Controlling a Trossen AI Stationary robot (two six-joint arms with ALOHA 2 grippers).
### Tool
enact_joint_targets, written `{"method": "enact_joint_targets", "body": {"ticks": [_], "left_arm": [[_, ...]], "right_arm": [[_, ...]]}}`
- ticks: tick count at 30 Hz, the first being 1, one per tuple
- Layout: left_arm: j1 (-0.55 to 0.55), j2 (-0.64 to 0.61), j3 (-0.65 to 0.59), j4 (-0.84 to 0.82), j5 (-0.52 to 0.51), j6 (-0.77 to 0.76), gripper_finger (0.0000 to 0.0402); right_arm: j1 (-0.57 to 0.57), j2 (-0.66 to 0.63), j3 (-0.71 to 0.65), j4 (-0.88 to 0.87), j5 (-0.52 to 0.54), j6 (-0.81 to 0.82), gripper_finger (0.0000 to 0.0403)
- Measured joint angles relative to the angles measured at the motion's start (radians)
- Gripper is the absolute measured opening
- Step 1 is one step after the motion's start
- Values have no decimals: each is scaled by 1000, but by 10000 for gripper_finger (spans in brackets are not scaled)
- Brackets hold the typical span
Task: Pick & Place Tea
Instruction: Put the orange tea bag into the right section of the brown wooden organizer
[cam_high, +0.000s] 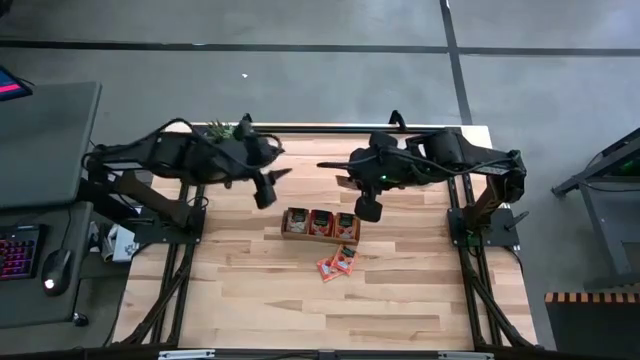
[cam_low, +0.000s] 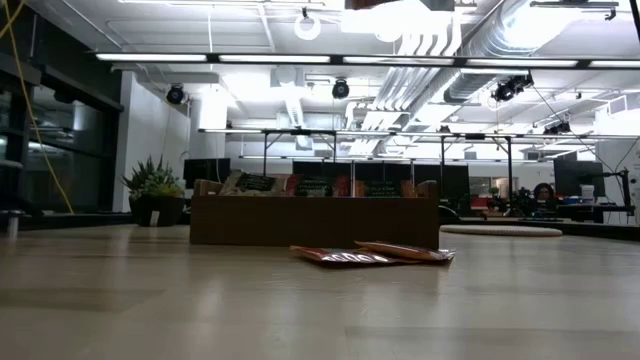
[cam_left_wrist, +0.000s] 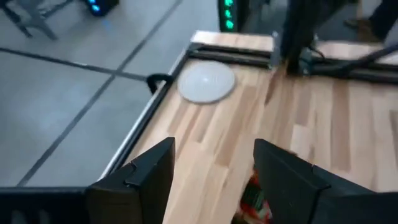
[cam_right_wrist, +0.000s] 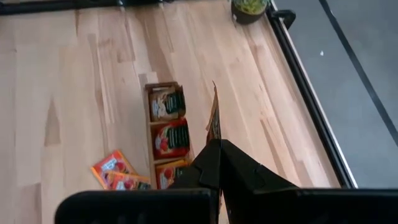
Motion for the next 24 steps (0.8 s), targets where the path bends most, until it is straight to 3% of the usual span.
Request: {"method": "enact_joint_targets", "body": {"ticks": [5, 9, 12, 18, 24], "left_arm": [[0, -67, -11, -109, -58, -59, 209], [0, -166, -142, -98, -70, -109, 209], [0, -271, -311, -36, -62, -162, 209], [0, -452, -653, 260, 48, -245, 208], [0, -512, -834, 488, 128, -248, 208]], "right_arm": [[17, 0, 0, -25, 8, 14, 0], [38, -19, -54, -24, 19, 34, 0], [43, -89, -225, 85, 13, 67, 0], [40, -302, -693, 471, -5, 117, 0], [12, -376, -1017, 747, -114, 121, 0]]}}
